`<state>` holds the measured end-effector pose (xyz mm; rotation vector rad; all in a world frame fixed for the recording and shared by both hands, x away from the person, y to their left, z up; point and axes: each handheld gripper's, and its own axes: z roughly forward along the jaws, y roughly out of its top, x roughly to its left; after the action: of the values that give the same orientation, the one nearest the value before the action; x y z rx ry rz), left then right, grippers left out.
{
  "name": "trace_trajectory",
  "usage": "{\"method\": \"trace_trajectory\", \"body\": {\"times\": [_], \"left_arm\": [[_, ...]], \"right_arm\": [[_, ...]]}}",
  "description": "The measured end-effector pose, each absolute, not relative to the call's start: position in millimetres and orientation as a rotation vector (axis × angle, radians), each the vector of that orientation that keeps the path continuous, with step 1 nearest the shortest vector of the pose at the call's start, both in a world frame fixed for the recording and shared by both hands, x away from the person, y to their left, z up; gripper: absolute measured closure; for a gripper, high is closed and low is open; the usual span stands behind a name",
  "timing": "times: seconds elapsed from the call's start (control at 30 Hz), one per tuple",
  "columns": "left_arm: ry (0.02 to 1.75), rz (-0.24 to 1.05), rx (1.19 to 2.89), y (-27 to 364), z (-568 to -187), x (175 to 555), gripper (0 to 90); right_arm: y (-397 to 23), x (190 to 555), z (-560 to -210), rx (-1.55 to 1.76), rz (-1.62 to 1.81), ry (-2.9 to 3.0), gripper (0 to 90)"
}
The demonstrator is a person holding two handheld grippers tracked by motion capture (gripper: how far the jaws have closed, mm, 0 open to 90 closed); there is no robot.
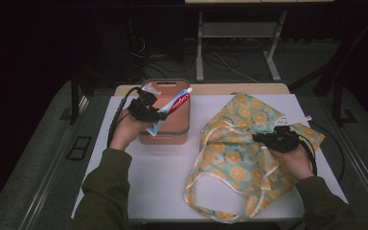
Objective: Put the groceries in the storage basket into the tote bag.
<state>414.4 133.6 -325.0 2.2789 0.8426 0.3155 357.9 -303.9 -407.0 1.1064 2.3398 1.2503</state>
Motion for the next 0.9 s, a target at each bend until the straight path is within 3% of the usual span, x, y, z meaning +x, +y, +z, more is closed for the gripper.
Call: {"method": "trace_trajectory", "body": {"times": [0.43,0.9], "left_arm": [[0.685,0.271,2.309,103.2,-332.1,353.5,74.8],[0.53,0.188,2.317,59.2,-366.8,308.4,74.8]], "right_arm": [[-304.5,358.4,-408.9,1.106,1.235,2.35,88.3],[-303.9,358.0,-409.9,1.1,1.233,2.352,88.2]]}}
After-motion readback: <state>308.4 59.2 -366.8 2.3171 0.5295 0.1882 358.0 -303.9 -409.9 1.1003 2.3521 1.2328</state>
